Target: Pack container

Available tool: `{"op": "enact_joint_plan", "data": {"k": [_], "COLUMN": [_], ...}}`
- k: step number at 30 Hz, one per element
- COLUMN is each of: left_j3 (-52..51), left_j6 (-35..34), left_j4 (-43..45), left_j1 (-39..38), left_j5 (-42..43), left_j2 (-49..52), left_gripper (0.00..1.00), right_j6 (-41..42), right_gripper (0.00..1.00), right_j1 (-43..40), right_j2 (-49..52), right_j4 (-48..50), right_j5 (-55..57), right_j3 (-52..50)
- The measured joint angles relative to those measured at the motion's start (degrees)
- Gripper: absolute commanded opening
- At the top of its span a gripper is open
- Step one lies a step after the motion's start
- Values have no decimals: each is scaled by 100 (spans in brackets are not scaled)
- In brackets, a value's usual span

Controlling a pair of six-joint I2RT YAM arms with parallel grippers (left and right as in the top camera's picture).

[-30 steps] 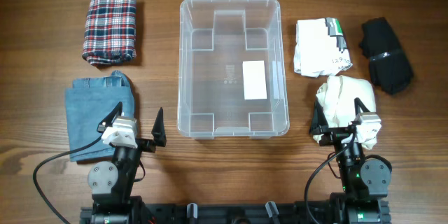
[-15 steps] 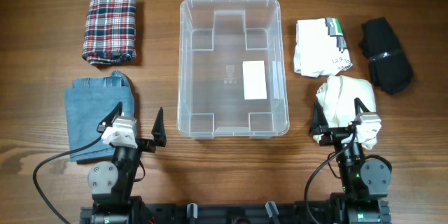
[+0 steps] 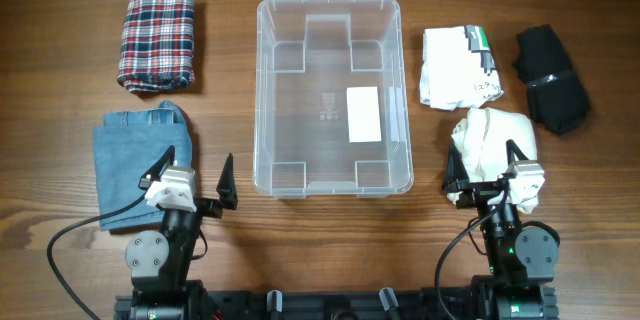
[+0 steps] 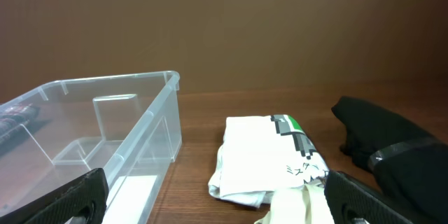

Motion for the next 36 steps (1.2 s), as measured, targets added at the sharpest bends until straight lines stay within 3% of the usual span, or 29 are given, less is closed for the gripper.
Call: {"op": "enact_joint_plan", "data": {"k": [30, 36], "left_j3": [0, 0], "left_j6": [0, 0], "left_j4": [0, 0], "left_j1": [0, 0], "left_j5": [0, 0], "left_j2": [0, 0], "left_gripper": [100, 100], "right_j6": [4, 339], "right_gripper": [100, 100], "right_j1": [0, 0], "right_j2": [0, 0], "right_j4": [0, 74], "right_j5": [0, -2], "right_j3": [0, 0]}}
